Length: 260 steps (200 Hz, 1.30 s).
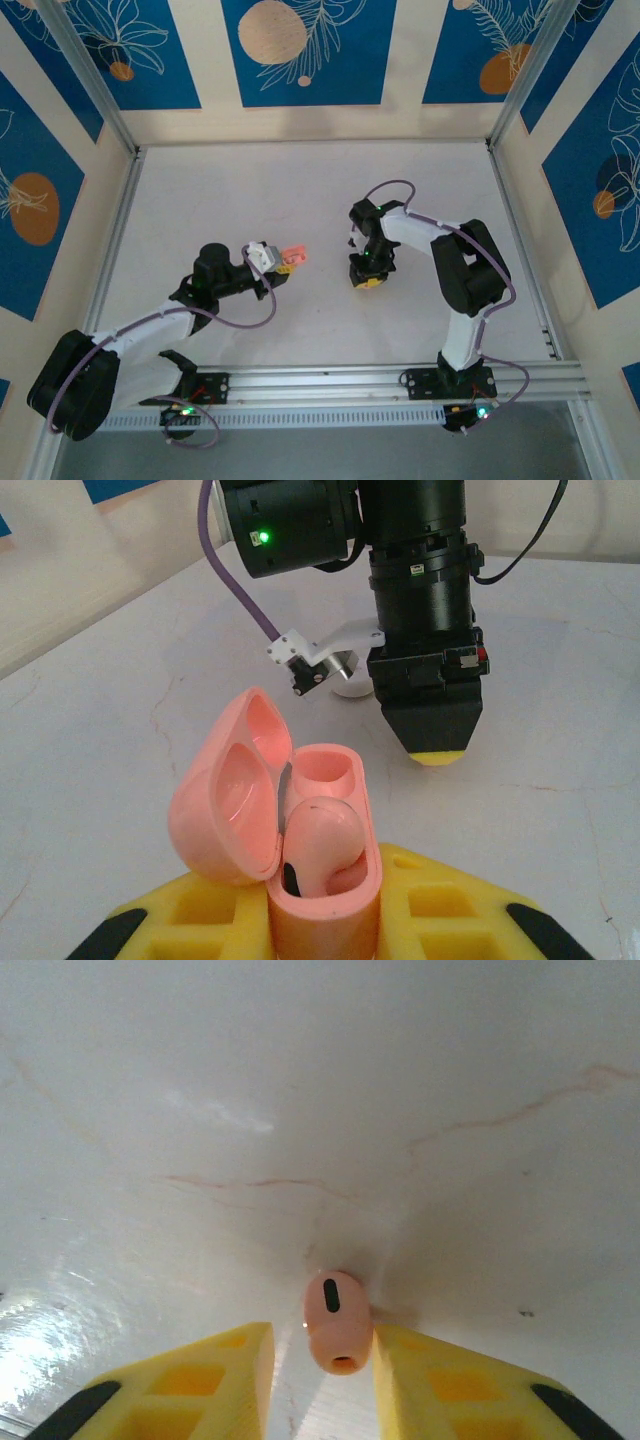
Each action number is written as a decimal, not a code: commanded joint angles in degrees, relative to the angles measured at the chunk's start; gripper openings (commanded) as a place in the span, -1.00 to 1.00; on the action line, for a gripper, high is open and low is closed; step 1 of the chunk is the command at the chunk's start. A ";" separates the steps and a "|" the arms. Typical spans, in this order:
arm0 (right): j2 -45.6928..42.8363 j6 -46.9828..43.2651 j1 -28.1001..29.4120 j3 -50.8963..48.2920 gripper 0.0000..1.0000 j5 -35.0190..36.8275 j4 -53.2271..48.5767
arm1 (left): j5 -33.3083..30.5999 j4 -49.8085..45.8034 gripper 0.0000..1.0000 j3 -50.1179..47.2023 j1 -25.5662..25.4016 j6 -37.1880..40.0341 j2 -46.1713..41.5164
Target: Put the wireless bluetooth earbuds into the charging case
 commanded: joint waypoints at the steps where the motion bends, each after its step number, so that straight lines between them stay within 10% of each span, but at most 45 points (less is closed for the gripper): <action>1: -0.76 0.98 1.47 1.83 -0.30 0.85 -2.05 | 0.58 -0.29 -0.56 -0.49 -0.81 0.56 -0.54; 185: -3.20 4.20 6.43 0.75 -0.50 -4.32 -6.05 | 0.98 -0.38 -0.56 -0.55 -0.80 0.60 -0.36; 260: -5.31 1.63 1.74 2.07 -0.10 -3.12 -3.67 | 0.90 -0.55 -0.57 -0.58 -0.88 0.66 -0.97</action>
